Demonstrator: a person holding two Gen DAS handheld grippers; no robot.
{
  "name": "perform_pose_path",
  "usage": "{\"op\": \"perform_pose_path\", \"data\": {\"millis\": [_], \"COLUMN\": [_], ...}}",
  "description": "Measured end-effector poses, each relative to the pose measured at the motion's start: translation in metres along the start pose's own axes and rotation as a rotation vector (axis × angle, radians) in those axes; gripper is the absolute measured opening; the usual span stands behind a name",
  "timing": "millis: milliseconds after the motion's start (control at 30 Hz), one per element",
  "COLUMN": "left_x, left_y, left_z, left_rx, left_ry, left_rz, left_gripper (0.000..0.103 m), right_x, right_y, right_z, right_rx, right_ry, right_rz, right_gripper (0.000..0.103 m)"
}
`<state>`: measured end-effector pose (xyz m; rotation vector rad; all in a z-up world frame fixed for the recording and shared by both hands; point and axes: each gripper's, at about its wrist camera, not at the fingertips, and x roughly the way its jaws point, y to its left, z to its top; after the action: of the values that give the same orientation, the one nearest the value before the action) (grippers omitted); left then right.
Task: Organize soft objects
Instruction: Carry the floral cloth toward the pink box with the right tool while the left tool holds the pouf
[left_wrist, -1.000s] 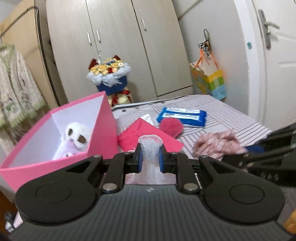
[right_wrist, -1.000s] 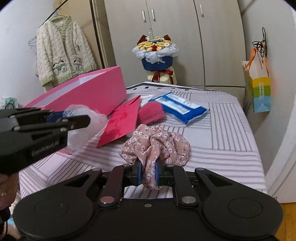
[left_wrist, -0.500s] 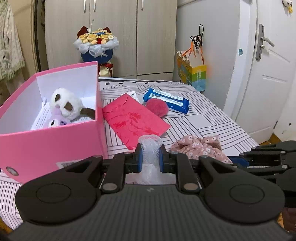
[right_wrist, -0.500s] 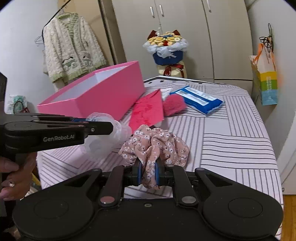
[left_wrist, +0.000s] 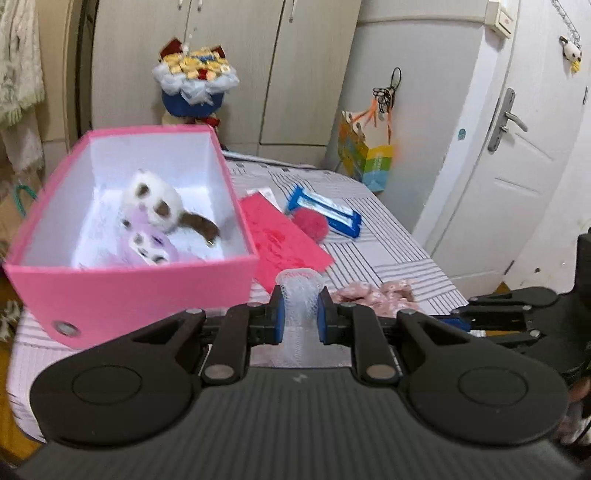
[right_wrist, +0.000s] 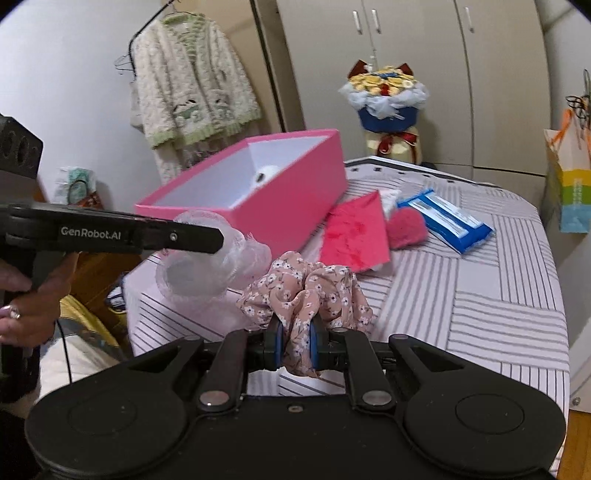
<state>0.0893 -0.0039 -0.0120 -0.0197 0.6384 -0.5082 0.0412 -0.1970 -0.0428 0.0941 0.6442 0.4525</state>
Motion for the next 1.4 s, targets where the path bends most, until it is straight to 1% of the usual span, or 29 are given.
{"op": "perform_pose_path", "data": {"millis": [100, 267, 467, 600, 767, 867, 933, 1000, 1100, 1200, 1267, 1300, 1333, 1400], "left_x": [-0.014, -0.033, -0.047, -0.053, -0.053, -0.051, -0.046, -0.037, -0.016, 0.01, 0.028, 0.038, 0.047, 0.064], "left_y": [0.006, 0.022, 0.031, 0.042, 0.066, 0.083, 0.096, 0.106, 0.117, 0.126, 0.131, 0.134, 0.137, 0.142], "left_z": [0.007, 0.021, 0.042, 0.053, 0.066, 0.07, 0.073, 0.075, 0.079, 0.083, 0.089, 0.094, 0.099, 0.106], "left_rx": [0.018, 0.019, 0.049, 0.065, 0.041, 0.008, -0.017, -0.026, -0.018, 0.001, 0.019, 0.028, 0.034, 0.044], "left_ry": [-0.025, -0.024, -0.057, -0.101, -0.156, -0.195, -0.205, -0.2, -0.175, -0.132, -0.082, -0.053, -0.027, 0.016], "left_rz": [0.024, 0.005, 0.025, 0.056, 0.086, 0.105, 0.112, 0.129, 0.18, 0.228, 0.248, 0.253, 0.258, 0.272], "left_gripper": [0.016, 0.016, 0.016, 0.016, 0.016, 0.016, 0.016, 0.016, 0.016, 0.016, 0.016, 0.016, 0.016, 0.016], "right_x": [-0.004, -0.003, 0.005, 0.009, 0.022, 0.041, 0.057, 0.073, 0.1, 0.125, 0.145, 0.156, 0.167, 0.188], "right_y": [0.009, 0.031, 0.052, 0.062, 0.071, 0.07, 0.068, 0.065, 0.062, 0.062, 0.063, 0.062, 0.06, 0.056], "right_z": [0.011, 0.036, 0.065, 0.086, 0.115, 0.128, 0.135, 0.139, 0.149, 0.159, 0.168, 0.173, 0.179, 0.188], "right_rx": [-0.016, -0.053, -0.087, -0.103, -0.125, -0.124, -0.122, -0.122, -0.128, -0.173, -0.207, -0.22, -0.22, -0.227], "right_ry": [0.006, -0.002, -0.038, -0.077, -0.117, -0.123, -0.121, -0.115, -0.084, -0.037, 0.012, 0.033, 0.047, 0.091], "right_rz": [0.033, 0.094, 0.103, 0.116, 0.122, 0.125, 0.133, 0.134, 0.142, 0.149, 0.147, 0.132, 0.11, 0.107], "right_gripper": [0.016, 0.016, 0.016, 0.016, 0.016, 0.016, 0.016, 0.016, 0.016, 0.017, 0.017, 0.017, 0.018, 0.018]}}
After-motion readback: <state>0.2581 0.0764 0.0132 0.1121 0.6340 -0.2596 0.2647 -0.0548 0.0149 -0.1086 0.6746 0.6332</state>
